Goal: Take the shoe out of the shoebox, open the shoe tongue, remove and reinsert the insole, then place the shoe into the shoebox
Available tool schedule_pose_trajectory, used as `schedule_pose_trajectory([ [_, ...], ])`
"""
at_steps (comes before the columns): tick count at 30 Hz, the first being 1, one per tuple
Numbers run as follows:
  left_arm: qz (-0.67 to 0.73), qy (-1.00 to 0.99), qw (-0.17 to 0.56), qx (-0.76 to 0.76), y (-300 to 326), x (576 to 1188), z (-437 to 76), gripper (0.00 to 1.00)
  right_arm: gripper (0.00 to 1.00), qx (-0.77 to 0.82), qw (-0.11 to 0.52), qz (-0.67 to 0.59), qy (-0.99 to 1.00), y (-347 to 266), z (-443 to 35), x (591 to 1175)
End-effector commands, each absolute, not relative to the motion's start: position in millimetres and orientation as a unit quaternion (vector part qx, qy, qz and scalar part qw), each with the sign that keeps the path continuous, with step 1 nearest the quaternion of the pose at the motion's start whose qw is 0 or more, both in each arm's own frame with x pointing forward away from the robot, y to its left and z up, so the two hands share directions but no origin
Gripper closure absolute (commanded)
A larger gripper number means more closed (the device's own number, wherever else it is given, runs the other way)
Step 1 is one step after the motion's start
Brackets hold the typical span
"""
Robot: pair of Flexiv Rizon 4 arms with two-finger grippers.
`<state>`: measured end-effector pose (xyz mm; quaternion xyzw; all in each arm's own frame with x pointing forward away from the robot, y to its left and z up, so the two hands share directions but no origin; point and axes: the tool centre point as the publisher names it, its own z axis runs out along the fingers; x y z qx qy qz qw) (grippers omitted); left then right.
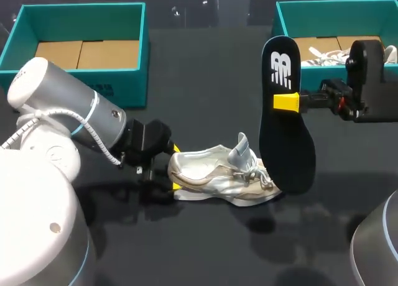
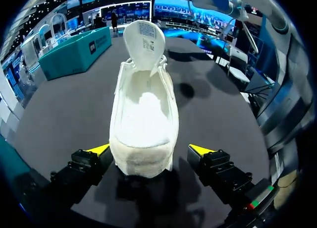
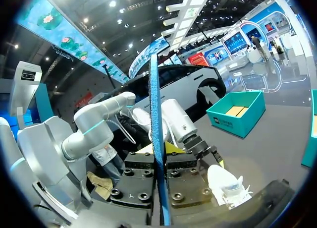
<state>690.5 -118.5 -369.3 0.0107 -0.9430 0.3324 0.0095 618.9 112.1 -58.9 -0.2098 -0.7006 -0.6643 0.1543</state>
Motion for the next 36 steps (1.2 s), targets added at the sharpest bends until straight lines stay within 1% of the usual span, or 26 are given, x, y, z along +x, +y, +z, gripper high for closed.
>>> schedule_pose_trajectory([
  [1,0.195,-0.981,-0.018,0.008,-123.2,697.2,-357.7,0.0,1.0,-0.21,0.154,-0.665,-0.7,114.0,-60.1,619.8],
  [10,0.195,-0.981,-0.018,0.008,-123.2,697.2,-357.7,0.0,1.0,-0.21,0.154,-0.665,-0.7,114.0,-60.1,619.8],
  [12,0.183,-0.982,-0.033,0.007,-123.5,697.4,-352.8,0.0,1.0,-0.21,0.154,-0.665,-0.7,114.0,-60.1,619.8],
  [19,0.121,-0.991,-0.049,0.015,-122.4,698.6,-341.2,0.0,1.0,-0.21,0.154,-0.665,-0.7,114.0,-60.1,619.8],
  [26,0.086,-0.996,-0.025,0.013,-124.1,696.0,-341.2,0.0,1.0,-0.21,0.154,-0.665,-0.7,114.0,-60.1,619.8],
  [36,0.064,-0.998,-0.016,0.02,-126.8,702.1,-346.0,0.0,1.0,-0.21,0.154,-0.665,-0.7,114.0,-60.1,619.8],
])
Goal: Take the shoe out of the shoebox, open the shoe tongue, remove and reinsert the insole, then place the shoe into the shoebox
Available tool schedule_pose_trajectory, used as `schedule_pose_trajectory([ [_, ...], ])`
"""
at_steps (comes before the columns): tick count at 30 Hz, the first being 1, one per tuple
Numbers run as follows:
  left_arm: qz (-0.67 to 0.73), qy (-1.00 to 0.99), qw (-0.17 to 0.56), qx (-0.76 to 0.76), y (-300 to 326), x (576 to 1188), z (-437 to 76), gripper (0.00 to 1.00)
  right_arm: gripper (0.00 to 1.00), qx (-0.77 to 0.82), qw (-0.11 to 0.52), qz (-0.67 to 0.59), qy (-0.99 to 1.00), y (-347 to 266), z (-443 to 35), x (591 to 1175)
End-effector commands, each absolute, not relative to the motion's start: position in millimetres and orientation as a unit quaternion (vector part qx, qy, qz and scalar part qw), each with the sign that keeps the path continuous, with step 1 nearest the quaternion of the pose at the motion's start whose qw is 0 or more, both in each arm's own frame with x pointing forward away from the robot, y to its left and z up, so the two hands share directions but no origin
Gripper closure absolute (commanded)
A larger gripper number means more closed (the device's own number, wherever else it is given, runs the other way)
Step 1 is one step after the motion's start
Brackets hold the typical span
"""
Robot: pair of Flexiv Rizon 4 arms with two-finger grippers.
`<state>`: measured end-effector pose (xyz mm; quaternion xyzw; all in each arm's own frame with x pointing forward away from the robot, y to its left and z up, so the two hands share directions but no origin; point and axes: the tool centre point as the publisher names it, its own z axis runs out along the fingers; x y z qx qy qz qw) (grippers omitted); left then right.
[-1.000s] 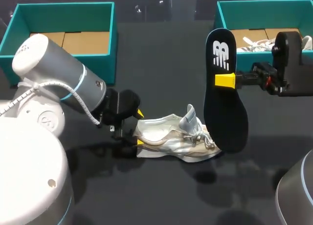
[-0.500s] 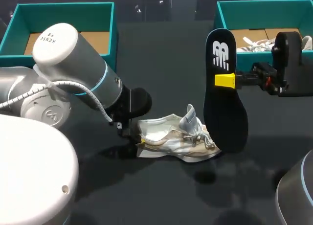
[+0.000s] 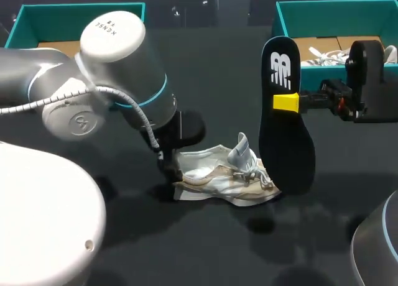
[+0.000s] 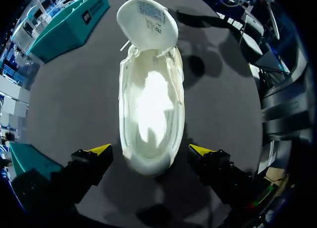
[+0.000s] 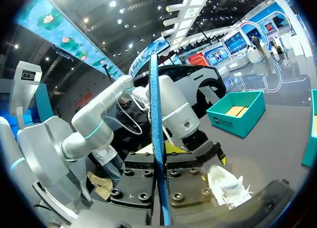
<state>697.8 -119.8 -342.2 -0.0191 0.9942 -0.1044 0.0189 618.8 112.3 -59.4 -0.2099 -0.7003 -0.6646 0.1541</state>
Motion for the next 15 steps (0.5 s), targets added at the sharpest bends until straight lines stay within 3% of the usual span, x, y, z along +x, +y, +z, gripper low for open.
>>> schedule_pose_trajectory([
  [1,-0.064,0.998,0.014,-0.02,-127.5,702.7,-346.1,0.0,1.0,-0.21,0.154,-0.665,-0.7,114.0,-60.1,619.8],
  [15,-0.074,0.997,0.024,0.0,-163.8,717.7,-326.8,0.0,1.0,-0.21,0.154,-0.665,-0.7,114.0,-60.1,619.8],
])
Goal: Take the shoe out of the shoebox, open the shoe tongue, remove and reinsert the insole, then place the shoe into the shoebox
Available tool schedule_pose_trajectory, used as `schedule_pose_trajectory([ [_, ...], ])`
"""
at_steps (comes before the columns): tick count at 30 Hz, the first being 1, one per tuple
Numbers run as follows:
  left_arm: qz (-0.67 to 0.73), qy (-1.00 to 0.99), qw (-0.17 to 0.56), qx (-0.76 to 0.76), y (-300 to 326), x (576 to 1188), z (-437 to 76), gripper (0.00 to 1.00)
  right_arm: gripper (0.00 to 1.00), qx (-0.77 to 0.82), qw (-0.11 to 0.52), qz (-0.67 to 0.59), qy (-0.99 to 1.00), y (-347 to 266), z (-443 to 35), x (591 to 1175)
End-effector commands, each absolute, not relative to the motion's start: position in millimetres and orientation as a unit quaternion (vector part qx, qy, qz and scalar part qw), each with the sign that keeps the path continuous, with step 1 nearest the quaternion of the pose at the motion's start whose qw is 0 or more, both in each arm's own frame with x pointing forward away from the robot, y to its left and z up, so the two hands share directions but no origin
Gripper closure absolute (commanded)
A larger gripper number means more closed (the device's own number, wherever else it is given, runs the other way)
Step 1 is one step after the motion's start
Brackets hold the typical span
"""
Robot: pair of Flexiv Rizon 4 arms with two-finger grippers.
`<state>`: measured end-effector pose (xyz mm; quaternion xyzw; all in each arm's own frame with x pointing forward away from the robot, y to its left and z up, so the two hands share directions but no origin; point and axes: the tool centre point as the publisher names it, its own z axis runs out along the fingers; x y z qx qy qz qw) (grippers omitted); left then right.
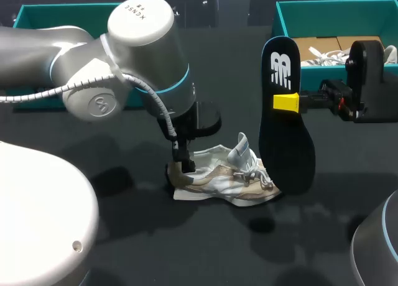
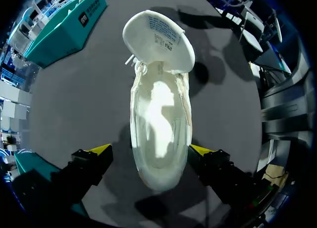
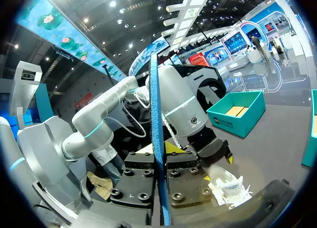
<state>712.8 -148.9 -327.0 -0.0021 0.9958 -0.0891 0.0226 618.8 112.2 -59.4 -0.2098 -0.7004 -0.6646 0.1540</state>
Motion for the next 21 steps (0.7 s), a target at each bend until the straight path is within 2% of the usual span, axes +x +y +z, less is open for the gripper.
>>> schedule_pose_trajectory([
  [1,-0.075,0.997,0.026,0.001,-167.5,719.7,-326.2,0.0,1.0,-0.21,0.154,-0.665,-0.7,114.0,-60.1,619.8],
  [10,-0.074,0.997,0.028,0.005,-194.9,738.3,-343.2,0.0,1.0,-0.21,0.154,-0.665,-0.7,114.0,-60.1,619.8],
  [15,-0.072,0.997,0.024,0.01,-203.7,741.6,-357.4,0.05,1.0,-0.21,0.154,-0.665,-0.7,114.0,-60.1,619.8],
  [17,-0.072,0.997,0.023,0.014,-205.9,743.0,-364.1,0.04,1.0,-0.21,0.154,-0.665,-0.7,114.0,-60.1,619.8],
  [19,-0.069,0.997,0.022,0.012,-207.7,744.9,-370.8,0.06,1.0,-0.21,0.154,-0.665,-0.7,114.0,-60.1,619.8],
  [21,-0.068,0.997,0.019,0.012,-209.3,746.9,-376.1,0.14,1.0,-0.21,0.154,-0.665,-0.7,114.0,-60.1,619.8],
])
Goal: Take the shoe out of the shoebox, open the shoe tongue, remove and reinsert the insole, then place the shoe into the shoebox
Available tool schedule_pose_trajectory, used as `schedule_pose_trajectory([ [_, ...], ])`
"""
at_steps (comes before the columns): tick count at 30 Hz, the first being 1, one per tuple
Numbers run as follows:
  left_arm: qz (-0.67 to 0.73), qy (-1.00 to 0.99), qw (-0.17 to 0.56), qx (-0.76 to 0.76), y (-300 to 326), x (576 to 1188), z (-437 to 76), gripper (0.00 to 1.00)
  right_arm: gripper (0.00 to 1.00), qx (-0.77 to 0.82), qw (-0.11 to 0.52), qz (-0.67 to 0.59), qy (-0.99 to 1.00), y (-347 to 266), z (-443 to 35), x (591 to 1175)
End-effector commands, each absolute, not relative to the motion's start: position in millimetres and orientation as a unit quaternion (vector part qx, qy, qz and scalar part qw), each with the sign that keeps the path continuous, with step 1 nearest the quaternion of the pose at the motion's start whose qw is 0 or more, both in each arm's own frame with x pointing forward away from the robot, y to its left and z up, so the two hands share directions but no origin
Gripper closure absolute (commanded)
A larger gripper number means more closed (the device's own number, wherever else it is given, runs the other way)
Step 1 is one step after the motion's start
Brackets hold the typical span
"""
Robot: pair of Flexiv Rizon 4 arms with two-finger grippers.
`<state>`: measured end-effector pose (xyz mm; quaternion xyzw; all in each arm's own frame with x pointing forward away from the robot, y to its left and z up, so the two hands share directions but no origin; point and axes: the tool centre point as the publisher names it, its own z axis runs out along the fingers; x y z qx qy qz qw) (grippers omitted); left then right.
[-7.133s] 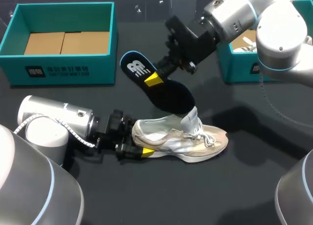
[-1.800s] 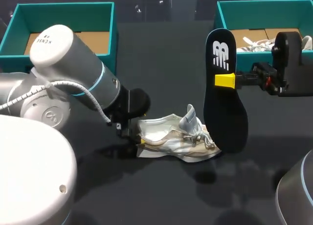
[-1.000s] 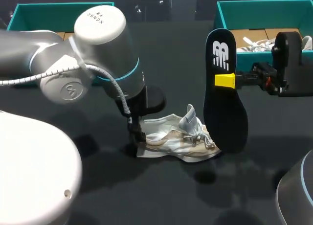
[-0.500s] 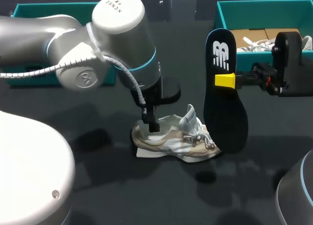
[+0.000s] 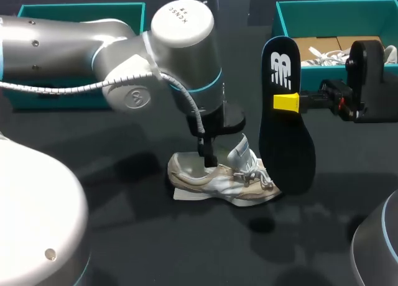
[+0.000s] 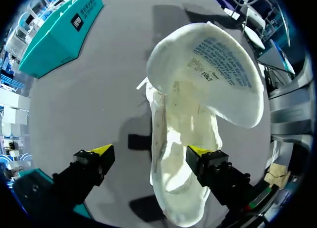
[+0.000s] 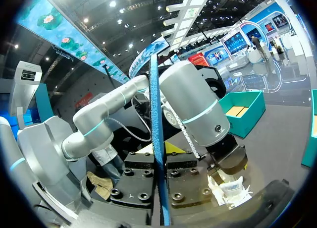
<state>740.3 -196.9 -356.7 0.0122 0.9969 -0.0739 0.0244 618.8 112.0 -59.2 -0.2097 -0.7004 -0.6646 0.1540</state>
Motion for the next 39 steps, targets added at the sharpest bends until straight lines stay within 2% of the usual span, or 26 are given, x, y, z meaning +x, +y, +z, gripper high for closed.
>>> schedule_pose_trajectory([
  [1,-0.068,0.997,0.017,0.012,-210.2,747.4,-378.4,0.15,1.0,-0.21,0.154,-0.665,-0.7,114.0,-60.1,619.8],
  [3,-0.066,0.998,0.015,0.011,-211.6,747.5,-381.6,0.21,1.0,-0.21,0.154,-0.665,-0.7,114.0,-60.1,619.8],
  [4,-0.065,0.998,0.013,0.013,-212.3,747.3,-383.5,0.31,1.0,-0.21,0.154,-0.665,-0.7,114.0,-60.1,619.8],
  [7,-0.063,0.998,0.011,0.014,-212.7,746.7,-386.4,0.36,1.0,-0.21,0.154,-0.665,-0.7,114.0,-60.1,619.8],
  [8,-0.062,0.998,0.009,0.015,-212.5,746.2,-387.4,0.41,1.0,-0.21,0.154,-0.665,-0.7,114.0,-60.1,619.8],
  [9,-0.062,0.998,0.008,0.015,-212.3,745.8,-387.7,0.49,1.0,-0.21,0.154,-0.665,-0.7,114.0,-60.1,619.8],
  [16,-0.063,0.998,0.005,0.023,-212.1,742.5,-386.3,0.6,1.0,-0.21,0.154,-0.665,-0.7,114.0,-60.1,619.8],
  [20,-0.057,0.998,0.001,0.025,-213.0,742.8,-388.1,0.71,1.0,-0.21,0.154,-0.665,-0.7,114.0,-60.1,619.8],
  [22,-0.054,0.998,-0.003,0.027,-212.7,741.8,-389.7,0.84,1.0,-0.21,0.154,-0.665,-0.7,114.0,-60.1,619.8],
  [23,-0.054,0.998,-0.005,0.028,-212.2,740.8,-390.2,1.0,1.0,-0.21,0.154,-0.665,-0.7,114.0,-60.1,619.8],
  [31,-0.067,0.996,-0.019,0.062,-205.7,733.3,-382.5,1.0,1.0,-0.21,0.154,-0.665,-0.7,114.0,-60.1,619.8],
  [39,-0.098,0.979,-0.041,0.173,-205.4,729.9,-345.9,1.0,1.0,-0.21,0.154,-0.665,-0.7,114.0,-60.1,619.8],
])
